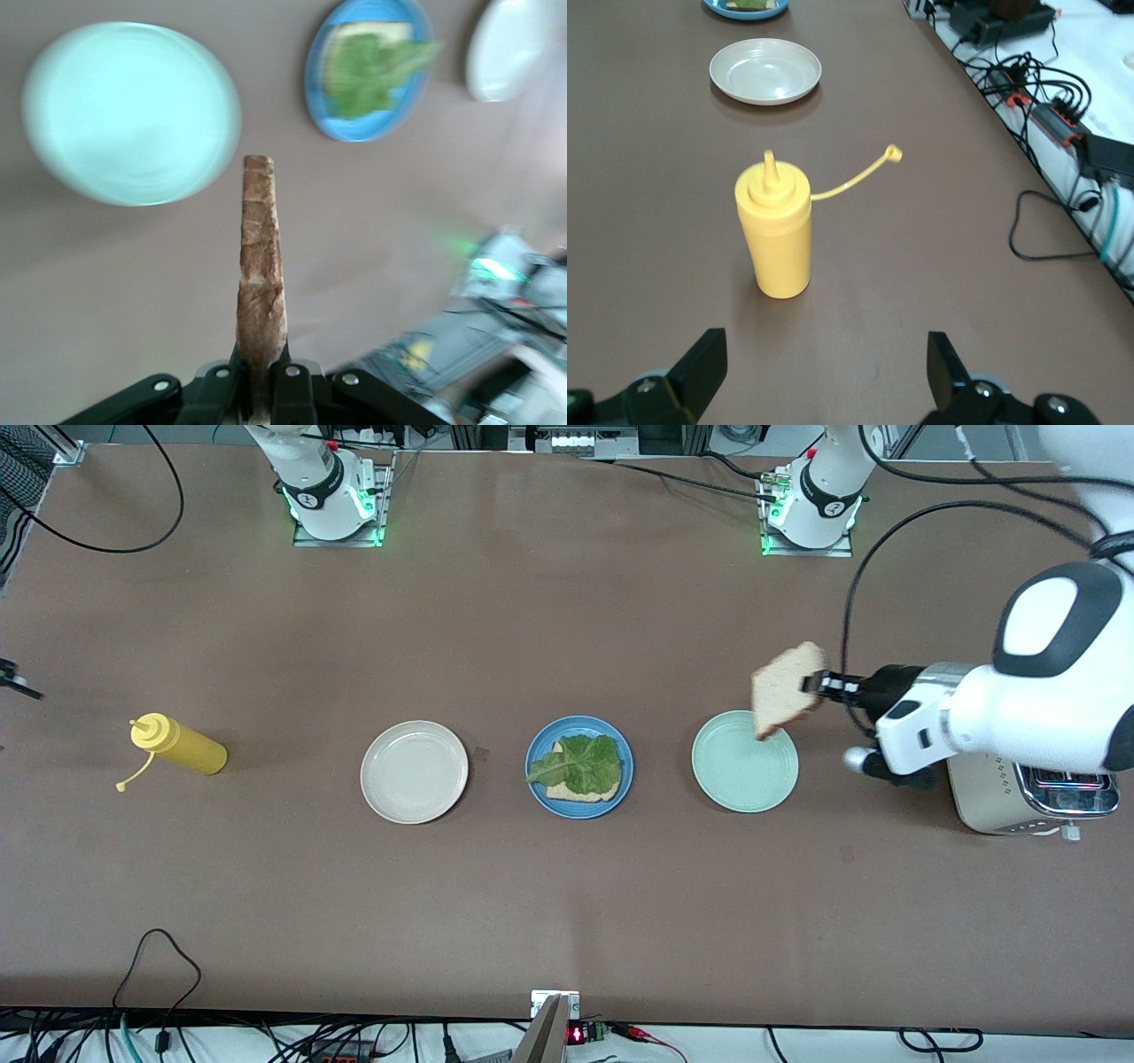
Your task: Make sandwich in blue plate with both arms
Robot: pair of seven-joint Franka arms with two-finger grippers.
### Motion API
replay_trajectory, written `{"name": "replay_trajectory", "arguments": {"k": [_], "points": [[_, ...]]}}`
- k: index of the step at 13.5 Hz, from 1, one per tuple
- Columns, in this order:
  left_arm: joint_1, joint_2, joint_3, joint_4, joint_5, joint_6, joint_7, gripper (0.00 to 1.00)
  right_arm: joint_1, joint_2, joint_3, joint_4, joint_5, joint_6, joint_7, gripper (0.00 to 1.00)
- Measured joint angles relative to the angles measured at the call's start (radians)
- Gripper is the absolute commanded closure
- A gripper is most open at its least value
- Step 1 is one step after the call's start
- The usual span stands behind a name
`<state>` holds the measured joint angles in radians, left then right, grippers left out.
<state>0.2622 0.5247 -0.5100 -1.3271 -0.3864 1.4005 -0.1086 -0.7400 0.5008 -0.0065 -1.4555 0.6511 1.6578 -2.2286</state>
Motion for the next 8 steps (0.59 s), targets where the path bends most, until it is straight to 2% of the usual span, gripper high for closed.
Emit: {"name": "replay_trajectory", "arguments": {"k": [2, 5, 8], "points": [[-0.003, 0.059, 0.001, -0.004, -0.139, 0.067, 0.000, 0.94, 0.057, -0.123, 0.003, -0.001, -0.069, -0.010, 0.193, 0.00], [-0.044, 0.162, 0.000, -0.009, -0.336, 0.146, 0.002, 0.92, 0.220, -0.282, 0.008, -0.005, -0.210, -0.015, 0.562, 0.00], [-0.128, 0.224, -0.001, -0.009, -0.380, 0.276, 0.030, 0.92, 0.429, -0.413, 0.012, -0.017, -0.356, -0.035, 0.966, 0.00]]}}
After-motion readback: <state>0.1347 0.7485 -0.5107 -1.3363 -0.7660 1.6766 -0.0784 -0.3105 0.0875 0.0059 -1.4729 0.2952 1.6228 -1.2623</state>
